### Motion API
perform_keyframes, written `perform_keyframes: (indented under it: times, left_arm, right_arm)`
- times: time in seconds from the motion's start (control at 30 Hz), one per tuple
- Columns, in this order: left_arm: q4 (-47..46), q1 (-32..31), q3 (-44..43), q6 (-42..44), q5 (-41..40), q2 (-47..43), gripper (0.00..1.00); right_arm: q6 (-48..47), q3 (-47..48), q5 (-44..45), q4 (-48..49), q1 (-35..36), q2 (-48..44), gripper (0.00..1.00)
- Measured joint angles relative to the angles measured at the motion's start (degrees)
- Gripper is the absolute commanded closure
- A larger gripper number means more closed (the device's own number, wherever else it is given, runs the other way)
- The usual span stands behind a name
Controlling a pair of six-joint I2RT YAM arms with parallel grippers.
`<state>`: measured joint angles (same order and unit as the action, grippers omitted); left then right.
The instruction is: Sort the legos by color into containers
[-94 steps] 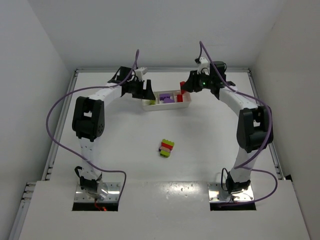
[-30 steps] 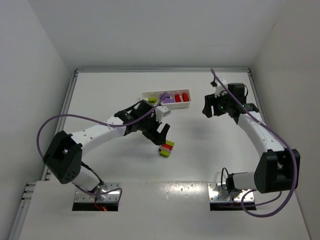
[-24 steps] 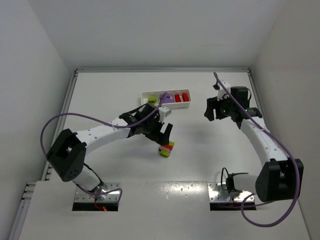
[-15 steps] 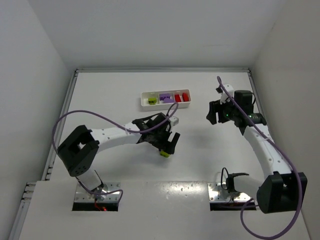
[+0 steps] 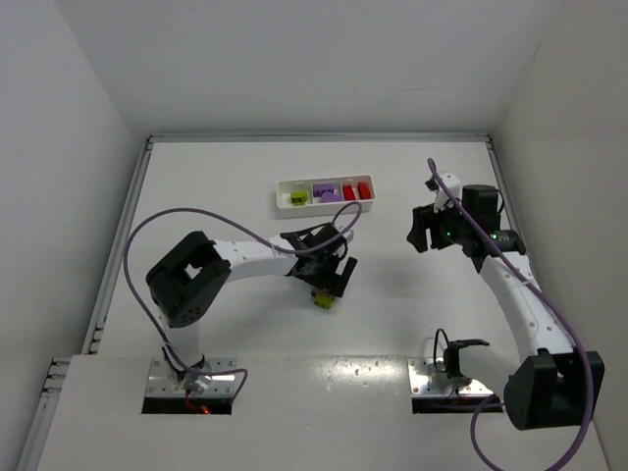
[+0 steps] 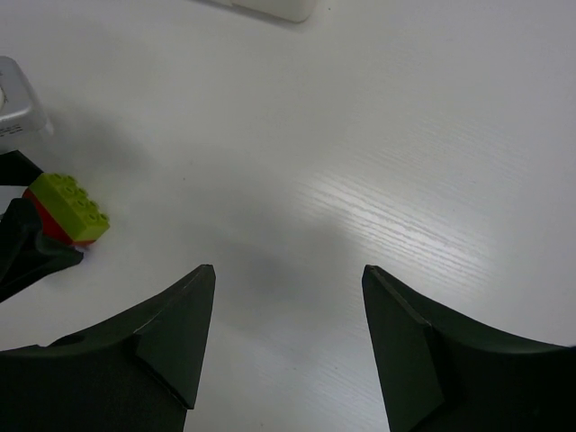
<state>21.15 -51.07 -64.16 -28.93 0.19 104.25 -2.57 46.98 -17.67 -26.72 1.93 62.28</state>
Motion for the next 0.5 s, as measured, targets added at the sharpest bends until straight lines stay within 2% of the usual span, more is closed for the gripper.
perform_keyframes:
  times: [0.07, 0.1, 0.2, 0.23, 0.27, 0.3, 0.5]
  left_arm:
    - [-0.44, 0.00, -0.24, 0.00, -0.04, 0.66, 0.19]
    - [-0.59, 0.02, -0.24, 0.09, 0.02, 0.68, 0.34]
    - [-1.40, 0.00, -0.15, 1.18, 0.44, 0.55, 0.64]
    - [-1.60, 0.02, -0.02, 1.60, 0.52, 0.55, 0.80]
    - [-1.99, 0.02, 0.37, 2.32, 0.61, 0.39, 0.87]
    - [-2.38, 0.02, 0.87, 3.08, 0.72, 0.02, 0.98]
    - [-2.36, 0.11, 4.09, 7.98, 4.02, -3.28, 1.00]
  right_arm:
    - [-0.39, -0.04, -0.35, 0.02, 0.00, 0.02, 0.33]
    - [-0.55, -0.04, -0.48, 0.00, 0.00, 0.07, 0.33]
    - [-0.90, -0.04, -1.05, 0.02, 0.00, 0.52, 0.33]
    - [-0.92, -0.04, -1.36, 0.04, 0.00, 0.90, 0.33]
    - [-0.94, -0.04, -1.75, 0.00, 0.00, 1.33, 0.33]
    - [-0.96, -0.04, -2.21, 0.00, 0.00, 1.84, 0.33]
    - [-1.05, 0.33, -6.14, -0.35, 0.00, 6.14, 0.33]
